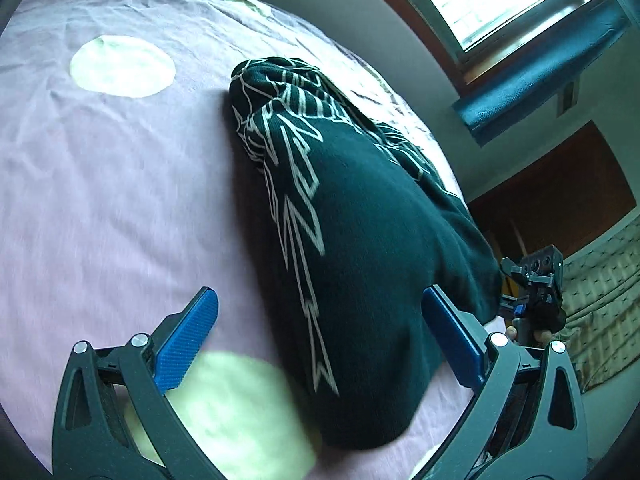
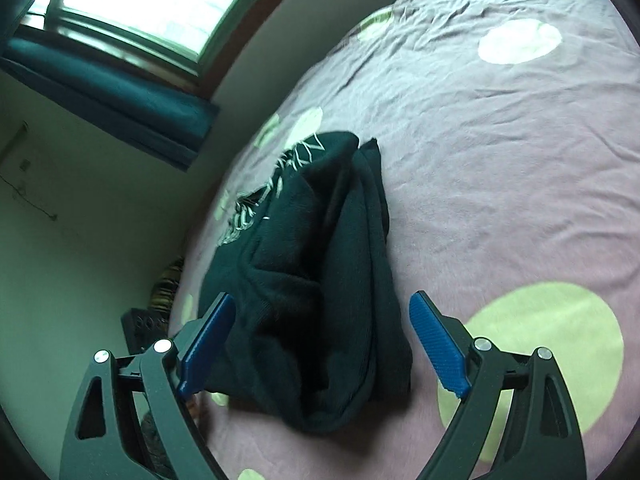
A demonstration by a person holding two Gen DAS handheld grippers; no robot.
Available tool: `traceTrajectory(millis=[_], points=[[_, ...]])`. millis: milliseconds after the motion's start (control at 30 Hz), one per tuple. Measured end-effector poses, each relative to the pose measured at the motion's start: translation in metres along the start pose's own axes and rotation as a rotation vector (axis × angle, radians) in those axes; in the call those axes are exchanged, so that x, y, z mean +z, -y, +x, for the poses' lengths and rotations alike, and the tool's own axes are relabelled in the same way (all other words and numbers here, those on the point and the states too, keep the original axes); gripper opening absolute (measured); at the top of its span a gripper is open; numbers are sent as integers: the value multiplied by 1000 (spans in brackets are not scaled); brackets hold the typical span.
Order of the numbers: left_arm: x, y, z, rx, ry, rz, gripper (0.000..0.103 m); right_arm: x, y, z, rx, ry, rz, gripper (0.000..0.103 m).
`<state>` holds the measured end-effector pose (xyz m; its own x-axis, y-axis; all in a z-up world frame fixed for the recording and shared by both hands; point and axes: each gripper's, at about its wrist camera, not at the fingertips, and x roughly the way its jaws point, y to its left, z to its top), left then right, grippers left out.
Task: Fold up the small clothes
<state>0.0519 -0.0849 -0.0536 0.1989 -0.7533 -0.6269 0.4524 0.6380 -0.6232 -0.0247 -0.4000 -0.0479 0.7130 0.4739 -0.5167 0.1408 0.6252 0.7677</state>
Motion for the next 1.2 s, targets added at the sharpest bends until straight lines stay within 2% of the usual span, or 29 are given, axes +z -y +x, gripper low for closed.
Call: traceTrajectory(millis=[100,233,367,500,567,733,767,833,867,900,1033,1200], points=[[10,-4,7,-14,-19,-12,101,10,1,18,-8,-36,-8,88],[20,-6,19,-74,-44,-41,101,23,7,31,28,-66,3,88],[27,-2,33,-135,-62,-38,101,31,22,36,126,-82,104,88],[27,1,45,-150,-80,-19,101,39,30,55,79,-126,119,88],[28,4,49,-149,-85,4,101,40,33,68,123,-171,139,88],[32,4,54,-147,-95,17,101,42,16,89,124,-269,35,88],[33,6,55,-135,-96,22,100,41,15,89,117,-271,26,84],[32,12,56,-111,-93,43,86,37,16,87,102,-269,3,67],[31,14,56,-91,-88,48,84,35,19,85,115,-267,7,56],[29,15,55,-81,-84,52,82,33,24,82,136,-253,27,51],[29,26,51,-25,-63,88,75,22,32,72,199,-185,36,46],[29,44,45,41,-34,148,67,13,28,58,210,-124,14,43]])
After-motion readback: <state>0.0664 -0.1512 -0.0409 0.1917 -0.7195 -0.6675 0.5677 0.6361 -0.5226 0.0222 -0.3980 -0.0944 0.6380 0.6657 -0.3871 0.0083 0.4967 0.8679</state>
